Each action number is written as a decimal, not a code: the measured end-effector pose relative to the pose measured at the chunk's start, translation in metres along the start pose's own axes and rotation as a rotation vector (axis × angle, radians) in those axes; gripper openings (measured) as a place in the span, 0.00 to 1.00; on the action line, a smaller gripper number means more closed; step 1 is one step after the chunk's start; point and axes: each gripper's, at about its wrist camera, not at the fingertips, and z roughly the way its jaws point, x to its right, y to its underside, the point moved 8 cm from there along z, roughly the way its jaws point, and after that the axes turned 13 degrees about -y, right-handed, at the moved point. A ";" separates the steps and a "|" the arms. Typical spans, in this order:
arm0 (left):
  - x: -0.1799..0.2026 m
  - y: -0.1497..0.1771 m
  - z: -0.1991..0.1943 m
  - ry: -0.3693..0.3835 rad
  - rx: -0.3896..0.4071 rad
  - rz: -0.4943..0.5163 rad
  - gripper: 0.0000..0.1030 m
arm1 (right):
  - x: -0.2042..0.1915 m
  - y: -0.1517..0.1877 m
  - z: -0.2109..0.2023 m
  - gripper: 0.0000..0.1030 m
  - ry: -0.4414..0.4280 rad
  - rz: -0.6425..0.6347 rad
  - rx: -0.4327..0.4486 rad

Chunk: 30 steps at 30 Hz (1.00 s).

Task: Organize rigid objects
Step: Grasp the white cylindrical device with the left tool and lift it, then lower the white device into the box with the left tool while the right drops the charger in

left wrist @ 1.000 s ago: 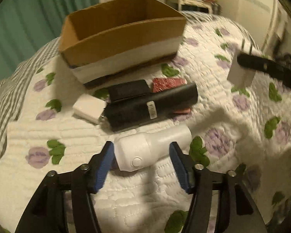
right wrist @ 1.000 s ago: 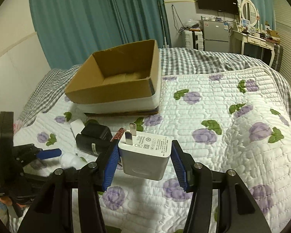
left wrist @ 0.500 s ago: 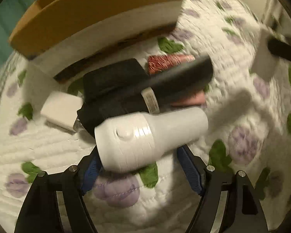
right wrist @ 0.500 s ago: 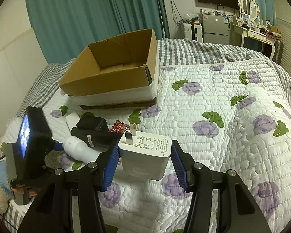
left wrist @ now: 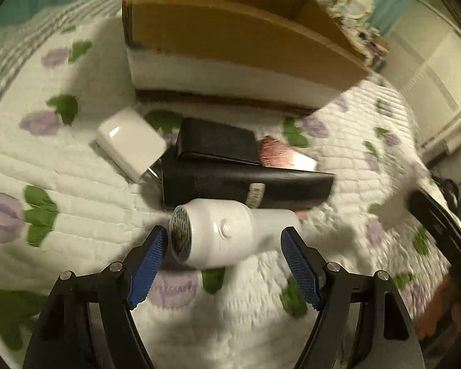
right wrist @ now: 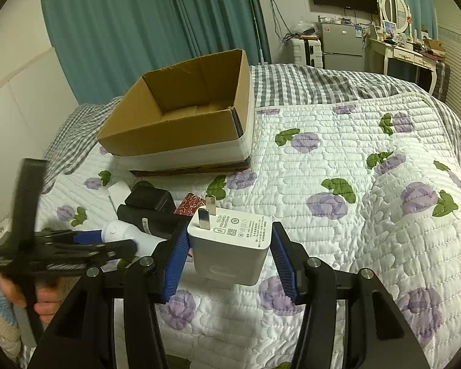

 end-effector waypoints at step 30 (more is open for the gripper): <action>0.055 -0.050 -0.133 -0.076 0.396 0.152 0.59 | -0.008 -0.039 -0.043 0.51 0.021 -0.085 0.096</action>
